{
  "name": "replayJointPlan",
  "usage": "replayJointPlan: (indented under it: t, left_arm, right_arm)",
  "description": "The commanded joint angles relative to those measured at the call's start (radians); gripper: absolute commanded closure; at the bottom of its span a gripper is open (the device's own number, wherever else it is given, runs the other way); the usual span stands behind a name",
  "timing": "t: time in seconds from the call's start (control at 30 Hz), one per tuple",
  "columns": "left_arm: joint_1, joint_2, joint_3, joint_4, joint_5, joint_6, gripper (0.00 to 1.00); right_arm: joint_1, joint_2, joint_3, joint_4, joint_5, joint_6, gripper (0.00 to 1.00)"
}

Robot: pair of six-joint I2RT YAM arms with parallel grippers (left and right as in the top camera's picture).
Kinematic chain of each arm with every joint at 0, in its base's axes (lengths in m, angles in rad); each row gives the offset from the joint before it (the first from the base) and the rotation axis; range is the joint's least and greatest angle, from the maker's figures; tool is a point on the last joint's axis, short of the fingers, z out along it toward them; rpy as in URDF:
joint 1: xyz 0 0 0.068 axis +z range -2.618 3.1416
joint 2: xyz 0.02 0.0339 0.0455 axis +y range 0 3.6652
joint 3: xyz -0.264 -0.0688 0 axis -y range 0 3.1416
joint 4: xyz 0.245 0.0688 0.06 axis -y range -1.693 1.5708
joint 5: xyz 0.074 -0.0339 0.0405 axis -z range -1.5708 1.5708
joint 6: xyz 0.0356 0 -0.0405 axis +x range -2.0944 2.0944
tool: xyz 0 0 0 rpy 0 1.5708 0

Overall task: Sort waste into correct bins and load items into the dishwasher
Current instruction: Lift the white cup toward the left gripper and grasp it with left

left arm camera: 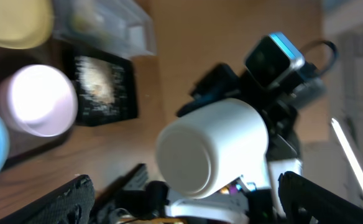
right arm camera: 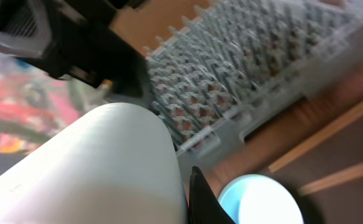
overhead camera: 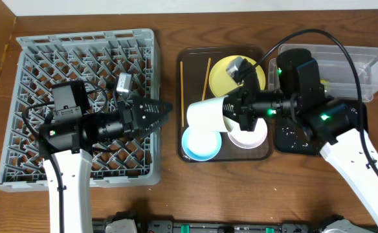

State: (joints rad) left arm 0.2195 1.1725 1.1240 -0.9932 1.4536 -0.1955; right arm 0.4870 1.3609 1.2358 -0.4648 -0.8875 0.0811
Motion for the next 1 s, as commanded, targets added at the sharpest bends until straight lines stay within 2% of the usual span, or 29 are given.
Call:
replayJointPlan:
  t: [0.0, 0.23, 0.4, 0.63, 0.73, 0.97]
  left_arm:
    - [-0.041, 0.000, 0.021, 0.000, 0.119, 0.050, 0.05]
    - [-0.140, 0.000, 0.021, 0.019, 0.119, 0.050, 0.09]
    - [-0.177, 0.000, 0.021, 0.023, 0.119, 0.050, 0.23]
    - [-0.190, 0.000, 0.021, 0.023, 0.119, 0.050, 0.26]
    - [-0.190, 0.000, 0.021, 0.023, 0.119, 0.049, 0.24]
    - [-0.190, -0.014, 0.021, 0.039, 0.119, 0.049, 0.14]
  right_arm:
    - [0.035, 0.022, 0.008, 0.048, -0.121, -0.038, 0.99]
    - [0.084, 0.066, 0.008, 0.121, -0.111, -0.038, 0.99]
    - [0.099, 0.105, 0.008, 0.182, -0.108, -0.033, 0.99]
    - [0.097, 0.106, 0.008, 0.251, -0.055, 0.022, 0.99]
    - [0.097, 0.106, 0.008, 0.248, 0.020, 0.045, 0.99]
    - [0.097, 0.108, 0.008, 0.252, 0.021, 0.045, 0.99]
